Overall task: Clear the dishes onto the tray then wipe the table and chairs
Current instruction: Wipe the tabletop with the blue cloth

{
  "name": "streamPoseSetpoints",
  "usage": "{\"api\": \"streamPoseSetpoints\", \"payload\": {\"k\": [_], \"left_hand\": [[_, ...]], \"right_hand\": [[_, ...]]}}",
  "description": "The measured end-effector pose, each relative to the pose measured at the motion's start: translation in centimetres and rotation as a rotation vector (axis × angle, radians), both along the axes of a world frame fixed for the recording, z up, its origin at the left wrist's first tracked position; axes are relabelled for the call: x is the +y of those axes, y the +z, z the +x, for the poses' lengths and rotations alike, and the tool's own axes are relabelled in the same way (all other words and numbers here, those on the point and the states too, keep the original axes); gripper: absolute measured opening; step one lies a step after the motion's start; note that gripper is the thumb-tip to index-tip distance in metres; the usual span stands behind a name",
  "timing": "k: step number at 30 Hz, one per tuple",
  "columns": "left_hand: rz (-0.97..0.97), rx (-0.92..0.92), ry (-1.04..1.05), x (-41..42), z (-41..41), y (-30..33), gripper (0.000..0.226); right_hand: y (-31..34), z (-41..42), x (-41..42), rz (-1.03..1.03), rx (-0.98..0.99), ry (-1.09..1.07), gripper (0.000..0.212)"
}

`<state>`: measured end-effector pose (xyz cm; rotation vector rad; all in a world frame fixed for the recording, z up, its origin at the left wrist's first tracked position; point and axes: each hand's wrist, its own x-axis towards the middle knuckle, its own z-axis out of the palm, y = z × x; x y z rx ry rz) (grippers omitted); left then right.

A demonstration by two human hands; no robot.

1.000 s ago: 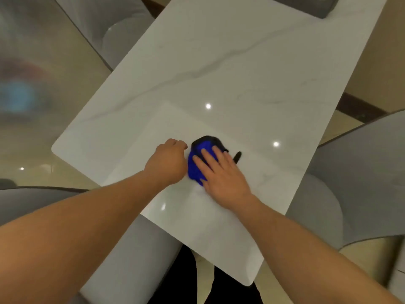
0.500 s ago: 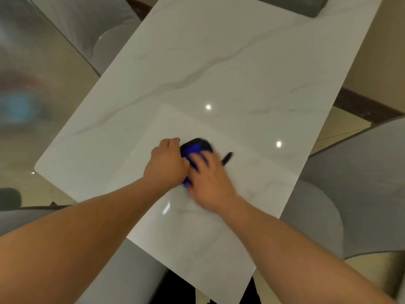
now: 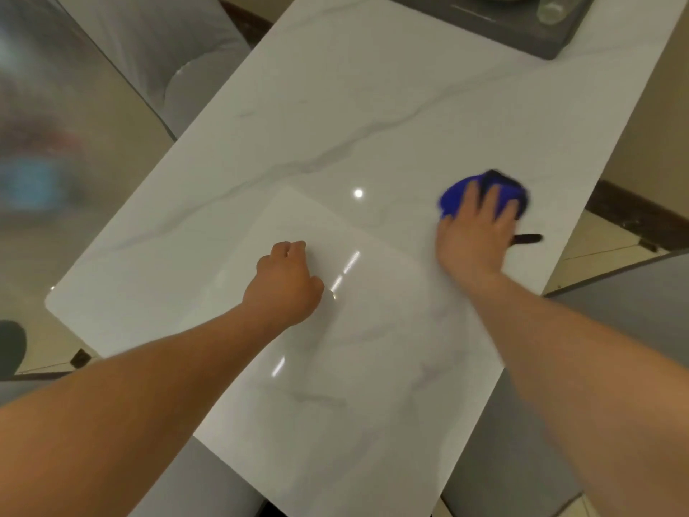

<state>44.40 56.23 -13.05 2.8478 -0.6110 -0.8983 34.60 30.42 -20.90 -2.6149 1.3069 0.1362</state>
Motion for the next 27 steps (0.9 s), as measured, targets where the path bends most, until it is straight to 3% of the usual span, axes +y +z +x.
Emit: {"api": "streamPoseSetpoints", "payload": {"k": [2,5,7,8,10,14,16,18,20,23,27], "left_hand": [[-0.033,-0.047,0.047,-0.5,0.8,0.0,0.069],[-0.106,-0.135,0.078,-1.4,2.3,-0.1,0.067],[-0.115,-0.125,0.105,-1.8,3.3,-0.2,0.065],[-0.116,-0.123,0.112,-1.9,3.9,-0.3,0.065],[-0.099,-0.129,0.09,-1.9,4.8,-0.6,0.07],[0.053,0.03,0.061,-2.8,6.8,-1.5,0.114],[0.114,0.081,0.068,-4.1,7.7,-2.3,0.136],[0.207,0.078,0.026,-5.2,8.3,-3.4,0.148],[0.248,0.066,0.025,-5.5,8.2,-4.3,0.157],[0.246,0.079,0.073,-5.2,8.6,-5.6,0.17],[0.358,0.034,-0.105,-5.5,9.0,-6.4,0.164]], "right_hand": [[-0.3,2.2,5.9,-0.017,-0.063,0.299,0.074],[0.6,3.8,13.7,0.126,-0.21,0.89,0.057],[0.3,5.1,13.8,0.161,-0.224,1.202,0.046],[0.0,6.0,12.4,0.138,-0.2,1.246,0.047],[-1.2,7.1,7.7,0.05,-0.135,1.108,0.062],[-2.8,6.6,-6.8,-0.134,-0.038,0.381,0.072],[-2.0,6.1,-11.9,-0.02,0.072,0.063,0.076],[-1.4,7.2,-12.2,0.069,0.138,-0.097,0.076],[-1.0,8.9,-8.3,0.026,0.102,0.029,0.075],[-0.2,13.0,0.3,0.093,-0.055,0.458,0.072],[1.2,19.1,7.1,0.238,-0.06,0.95,0.071]]}}
